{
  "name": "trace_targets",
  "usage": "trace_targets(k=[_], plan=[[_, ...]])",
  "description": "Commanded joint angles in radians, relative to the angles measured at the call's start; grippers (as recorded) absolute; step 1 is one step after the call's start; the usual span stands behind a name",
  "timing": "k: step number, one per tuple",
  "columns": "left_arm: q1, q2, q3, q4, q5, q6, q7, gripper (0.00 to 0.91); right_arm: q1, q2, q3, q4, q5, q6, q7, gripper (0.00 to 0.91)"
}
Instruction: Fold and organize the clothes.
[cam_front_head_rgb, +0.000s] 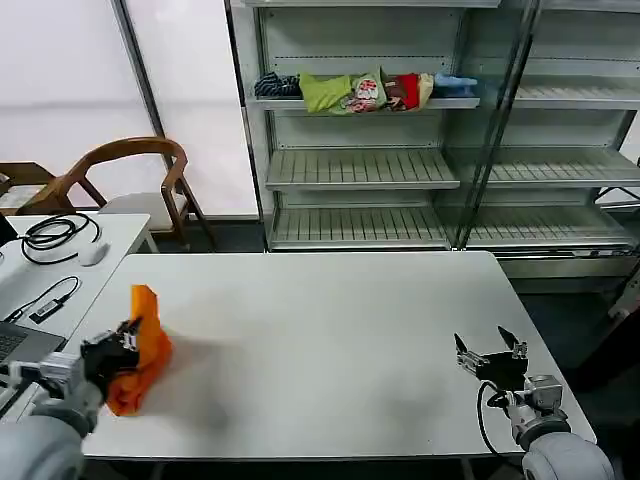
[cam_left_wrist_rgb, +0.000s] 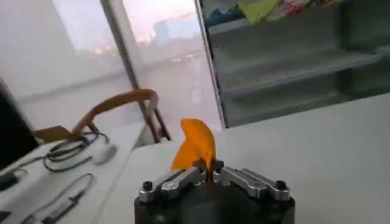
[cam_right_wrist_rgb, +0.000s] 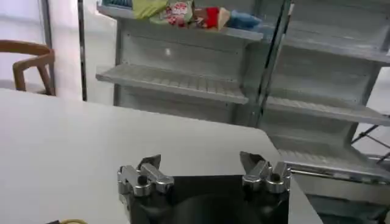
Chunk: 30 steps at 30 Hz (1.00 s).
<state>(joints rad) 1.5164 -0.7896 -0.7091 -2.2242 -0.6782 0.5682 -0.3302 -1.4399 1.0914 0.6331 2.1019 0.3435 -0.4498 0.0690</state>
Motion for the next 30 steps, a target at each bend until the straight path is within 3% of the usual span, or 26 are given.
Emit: trace_targets(k=[1,10,16,24,30], plan=[[-0.154,-0.294,0.517,-0.033,0.217,-0.011,-0.037,0.04,-0.014,-0.002,0.007,0.014,-0.007,-0.005,0.002,0.907],[-0.263,-0.367,0.65,0.043,0.241,-0.011,-0.056,0.04,-0.039,0.0,0.041,0.035,-0.006,-0.009,0.002,0.907],[-0.328,-0.361,0.642,0.068,0.244,0.0,-0.045,0.04,-0.056,0.007,0.06,0.044,-0.006,-0.009,0.001,0.907],[-0.367,-0.435,0.692,0.139,0.238,-0.013,-0.058,0.04,-0.049,0.0,0.081,0.049,-0.004,-0.009,-0.017,0.907],[-0.41,-0.473,0.698,0.169,0.077,-0.004,-0.121,0.04,-0.021,-0.01,0.09,0.05,0.003,-0.017,-0.003,0.907]])
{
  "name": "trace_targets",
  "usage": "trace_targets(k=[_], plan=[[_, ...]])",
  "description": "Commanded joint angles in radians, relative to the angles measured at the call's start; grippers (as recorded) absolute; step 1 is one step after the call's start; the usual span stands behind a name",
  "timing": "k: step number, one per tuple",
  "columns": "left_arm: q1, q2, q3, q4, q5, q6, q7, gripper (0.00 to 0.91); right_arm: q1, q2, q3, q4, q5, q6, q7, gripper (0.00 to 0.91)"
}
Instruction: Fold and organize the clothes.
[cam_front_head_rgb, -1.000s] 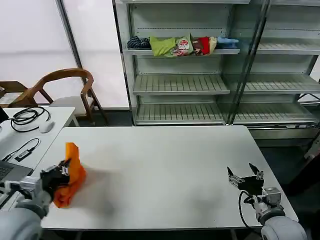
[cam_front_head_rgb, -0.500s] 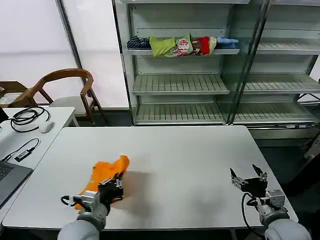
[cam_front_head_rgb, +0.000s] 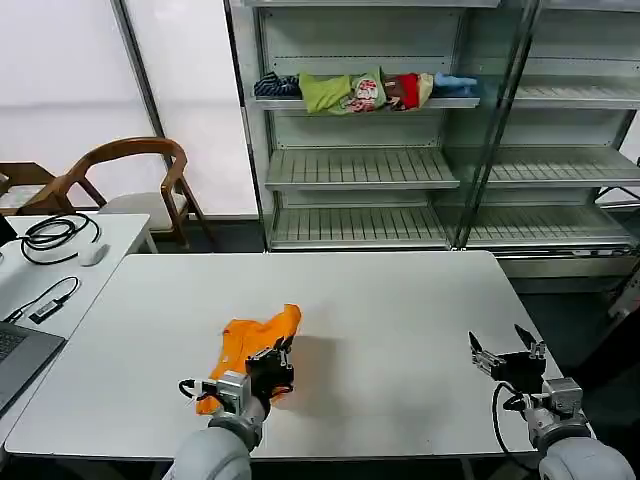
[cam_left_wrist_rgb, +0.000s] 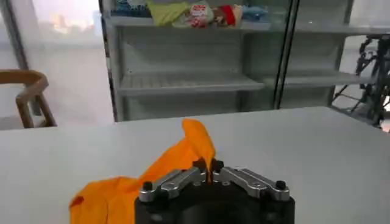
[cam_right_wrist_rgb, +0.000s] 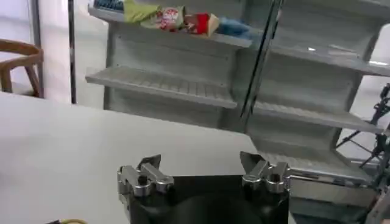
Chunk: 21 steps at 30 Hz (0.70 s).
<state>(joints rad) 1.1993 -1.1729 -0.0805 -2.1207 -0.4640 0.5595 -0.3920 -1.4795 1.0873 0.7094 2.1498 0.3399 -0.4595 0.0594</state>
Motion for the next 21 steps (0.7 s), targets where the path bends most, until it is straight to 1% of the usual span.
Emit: trace_targets(k=[1,4,8,9,12,21], plan=[[-0.099,-0.096,0.07,0.066,-0.157,0.008,-0.064,0.04,0.022,-0.009,0.014,0.002,0.006,-0.011,0.008,0.907],[-0.111,-0.112,0.072,0.076,-0.198,0.004,-0.079,0.04,0.028,-0.011,0.007,0.003,0.005,-0.017,0.015,0.907],[-0.123,-0.125,0.068,0.08,-0.264,0.011,-0.091,0.04,0.039,-0.01,0.0,-0.004,0.002,-0.017,0.012,0.907],[-0.123,-0.124,0.071,0.074,-0.277,0.017,-0.09,0.907,0.041,-0.01,-0.002,-0.006,0.002,-0.017,0.011,0.907],[-0.125,-0.137,0.064,0.08,-0.281,0.006,-0.043,0.907,0.049,-0.009,-0.006,-0.011,0.002,-0.018,0.008,0.907],[-0.178,-0.188,0.045,0.113,-0.304,-0.094,0.012,0.907,0.08,0.004,-0.03,-0.029,-0.015,-0.016,0.003,0.907]])
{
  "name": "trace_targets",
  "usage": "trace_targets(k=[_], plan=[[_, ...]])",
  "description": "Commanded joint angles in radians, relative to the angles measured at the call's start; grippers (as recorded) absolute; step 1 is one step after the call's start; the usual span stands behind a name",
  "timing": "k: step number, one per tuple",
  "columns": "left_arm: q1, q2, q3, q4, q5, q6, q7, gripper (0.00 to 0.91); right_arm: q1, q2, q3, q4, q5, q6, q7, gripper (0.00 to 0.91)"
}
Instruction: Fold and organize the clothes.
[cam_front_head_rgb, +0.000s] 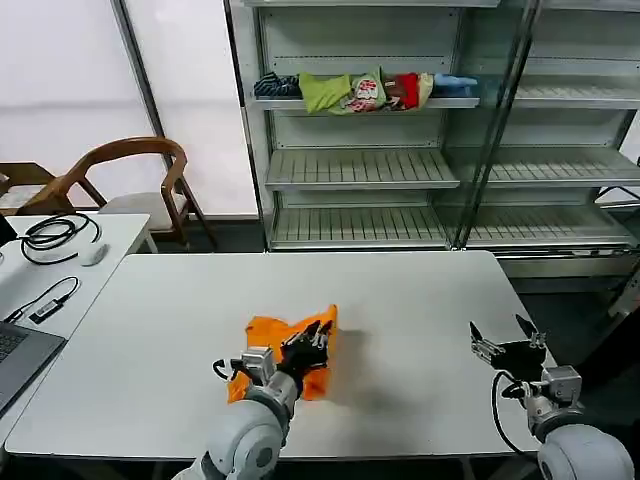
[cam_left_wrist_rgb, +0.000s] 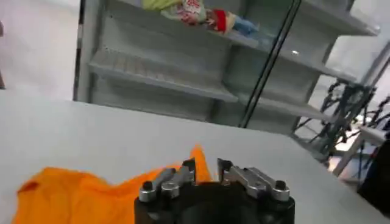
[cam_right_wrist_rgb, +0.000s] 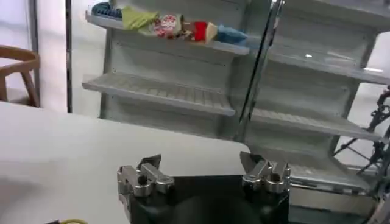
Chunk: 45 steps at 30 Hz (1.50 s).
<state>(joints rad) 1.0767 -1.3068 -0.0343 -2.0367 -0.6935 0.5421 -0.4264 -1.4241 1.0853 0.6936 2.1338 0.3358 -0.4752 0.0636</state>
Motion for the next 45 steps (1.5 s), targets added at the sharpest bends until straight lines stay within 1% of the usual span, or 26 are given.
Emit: trace_targets(k=[1,3,5,6,7,8,9,10,11,12,14,15,16,17,19,23,26,27,28,31,34,45], plan=[[-0.067,-0.057,-0.016,0.025,-0.072,-0.092,0.055,0.907,0.028,0.007,-0.017,-0.016,-0.014,0.002,-0.003,0.907],[-0.089,-0.049,-0.062,0.01,-0.066,-0.095,0.074,0.907,0.04,0.011,-0.027,-0.02,-0.026,0.003,-0.003,0.907],[-0.096,-0.014,-0.104,-0.003,-0.015,-0.106,0.107,0.907,0.052,0.014,-0.037,-0.024,-0.03,0.005,-0.004,0.907],[-0.094,0.022,-0.137,0.002,0.103,-0.128,0.218,0.907,0.062,0.017,-0.047,-0.03,-0.035,0.005,0.0,0.907],[-0.083,0.065,-0.183,0.02,0.213,-0.167,0.28,0.907,0.073,0.021,-0.057,-0.036,-0.039,0.01,0.007,0.907],[-0.075,0.094,-0.197,0.028,0.287,-0.199,0.317,0.907,0.079,0.024,-0.065,-0.04,-0.043,0.018,0.013,0.907],[-0.054,0.146,-0.267,0.071,0.359,-0.247,0.371,0.907,0.089,0.031,-0.077,-0.049,-0.051,0.034,0.02,0.907],[-0.035,0.177,-0.321,0.09,0.41,-0.281,0.412,0.907,0.102,0.039,-0.095,-0.056,-0.061,0.04,0.028,0.907],[-0.018,0.197,-0.347,0.104,0.434,-0.3,0.43,0.907,0.109,0.046,-0.101,-0.059,-0.064,0.047,0.033,0.907],[0.013,0.221,-0.405,0.124,0.466,-0.331,0.465,0.907,0.12,0.058,-0.124,-0.071,-0.079,0.063,0.039,0.907],[0.048,0.242,-0.456,0.139,0.476,-0.348,0.495,0.907,0.137,0.071,-0.146,-0.104,-0.121,0.093,0.047,0.907],[0.07,0.248,-0.489,0.154,0.479,-0.379,0.505,0.907,0.145,0.079,-0.153,-0.116,-0.146,0.128,0.053,0.907],[0.079,0.25,-0.511,0.169,0.491,-0.413,0.513,0.907,0.155,0.088,-0.173,-0.15,-0.161,0.153,0.058,0.907],[0.086,0.249,-0.521,0.182,0.498,-0.423,0.519,0.907,0.16,0.092,-0.181,-0.162,-0.165,0.165,0.061,0.907],[0.099,0.243,-0.555,0.224,0.524,-0.477,0.545,0.907,0.174,0.105,-0.2,-0.186,-0.176,0.193,0.068,0.907],[0.115,0.236,-0.592,0.239,0.522,-0.511,0.564,0.907,0.2,0.126,-0.228,-0.206,-0.179,0.227,0.069,0.907],[0.116,0.228,-0.606,0.233,0.525,-0.538,0.577,0.907,0.222,0.138,-0.244,-0.218,-0.179,0.242,0.081,0.907],[0.116,0.226,-0.607,0.231,0.524,-0.54,0.578,0.907,0.225,0.139,-0.244,-0.216,-0.184,0.228,0.079,0.907],[0.116,0.223,-0.607,0.228,0.525,-0.539,0.576,0.907,0.226,0.137,-0.245,-0.205,-0.196,0.203,0.065,0.907],[0.118,0.217,-0.61,0.226,0.547,-0.554,0.575,0.907,0.232,0.145,-0.255,-0.211,-0.187,0.228,0.062,0.907],[0.119,0.212,-0.617,0.23,0.546,-0.552,0.572,0.907,0.24,0.153,-0.253,-0.237,-0.206,0.259,0.072,0.907],[0.135,0.204,-0.618,0.209,0.535,-0.531,0.569,0.907,0.236,0.158,-0.249,-0.246,-0.216,0.266,0.067,0.907]])
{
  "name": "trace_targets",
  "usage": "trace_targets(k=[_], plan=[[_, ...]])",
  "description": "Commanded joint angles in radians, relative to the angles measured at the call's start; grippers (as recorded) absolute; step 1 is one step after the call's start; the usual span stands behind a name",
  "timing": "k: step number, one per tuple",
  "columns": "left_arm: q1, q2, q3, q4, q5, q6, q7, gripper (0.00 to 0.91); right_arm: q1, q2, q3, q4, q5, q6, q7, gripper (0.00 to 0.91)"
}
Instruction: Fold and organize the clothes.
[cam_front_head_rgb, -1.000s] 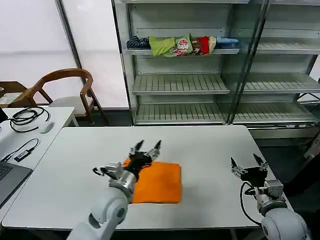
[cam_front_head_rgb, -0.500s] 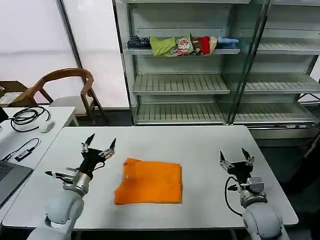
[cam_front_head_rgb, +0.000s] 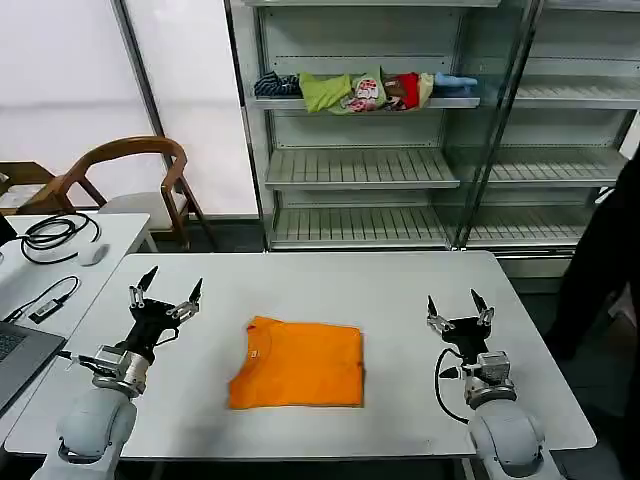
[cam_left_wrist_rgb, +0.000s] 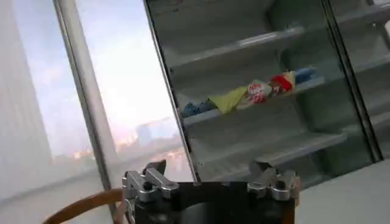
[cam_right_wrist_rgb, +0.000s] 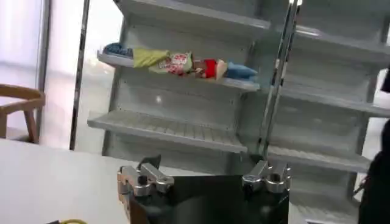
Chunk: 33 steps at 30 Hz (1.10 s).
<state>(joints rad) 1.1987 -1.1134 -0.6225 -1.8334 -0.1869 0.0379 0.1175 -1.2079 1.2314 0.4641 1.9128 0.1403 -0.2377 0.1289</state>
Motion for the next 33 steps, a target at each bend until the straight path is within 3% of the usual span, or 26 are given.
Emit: trace_targets(k=[1,9,13,33], plan=[[0.012,0.01,-0.028,0.006,0.028,-0.023,0.026,0.907,0.023,0.012,-0.022,-0.029,-0.021,0.027,0.002,0.907],[-0.004,0.004,-0.018,0.004,0.012,0.009,0.026,0.907,0.048,0.012,-0.034,-0.052,-0.022,0.027,-0.001,0.907],[-0.005,0.001,-0.016,0.0,0.006,0.025,0.025,0.907,0.062,0.012,-0.031,-0.058,-0.082,0.029,0.0,0.907],[-0.024,0.01,-0.006,0.022,0.007,0.017,0.029,0.907,0.076,0.032,-0.048,-0.068,-0.141,0.056,-0.009,0.907]])
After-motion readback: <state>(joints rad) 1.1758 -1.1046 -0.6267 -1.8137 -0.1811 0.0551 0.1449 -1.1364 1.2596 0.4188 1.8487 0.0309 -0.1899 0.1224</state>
